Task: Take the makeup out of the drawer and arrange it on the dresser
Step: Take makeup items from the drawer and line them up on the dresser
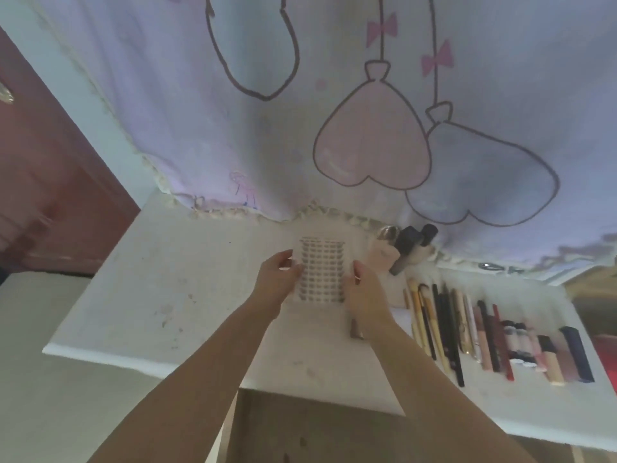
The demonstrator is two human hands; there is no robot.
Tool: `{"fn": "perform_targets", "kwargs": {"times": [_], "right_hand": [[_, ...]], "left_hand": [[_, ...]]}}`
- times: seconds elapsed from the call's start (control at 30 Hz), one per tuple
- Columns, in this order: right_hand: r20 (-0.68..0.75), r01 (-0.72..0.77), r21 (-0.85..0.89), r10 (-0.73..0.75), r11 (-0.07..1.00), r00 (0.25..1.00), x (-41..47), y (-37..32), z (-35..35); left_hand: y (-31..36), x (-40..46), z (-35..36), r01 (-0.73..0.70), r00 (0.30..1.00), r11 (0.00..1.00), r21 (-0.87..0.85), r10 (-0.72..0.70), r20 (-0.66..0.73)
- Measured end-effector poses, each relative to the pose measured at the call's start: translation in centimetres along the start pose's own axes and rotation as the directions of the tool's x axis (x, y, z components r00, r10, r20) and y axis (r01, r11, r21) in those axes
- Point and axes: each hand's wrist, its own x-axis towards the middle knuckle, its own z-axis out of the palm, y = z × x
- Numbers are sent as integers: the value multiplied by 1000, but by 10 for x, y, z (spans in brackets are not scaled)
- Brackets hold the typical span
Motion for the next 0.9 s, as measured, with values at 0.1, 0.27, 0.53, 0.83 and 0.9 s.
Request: {"fn": "perform_targets", "kwargs": {"times": [0.1,0.27,0.53,0.83,0.9], "right_hand": [[8,3,-122,-2,993,1000,31,-1,18],[126,-4,-413,61,911,990,46,15,31],[150,46,-553,45,832,988,48,25,26],[182,204,-175,-172,963,968,-72,48,-22],[237,16,-32,-9,999,972,-116,78,-41]], "left_hand": [[1,54,12,10,1000,998,68,-11,11],[-14,87,31,-6,1000,962,273,2,14],[-22,61,39,-73,997,875,479,59,44],[-59,-54,5,2,1000,935,355,-13,28],[-87,-100,5,56,996,955,291,-76,57]]}}
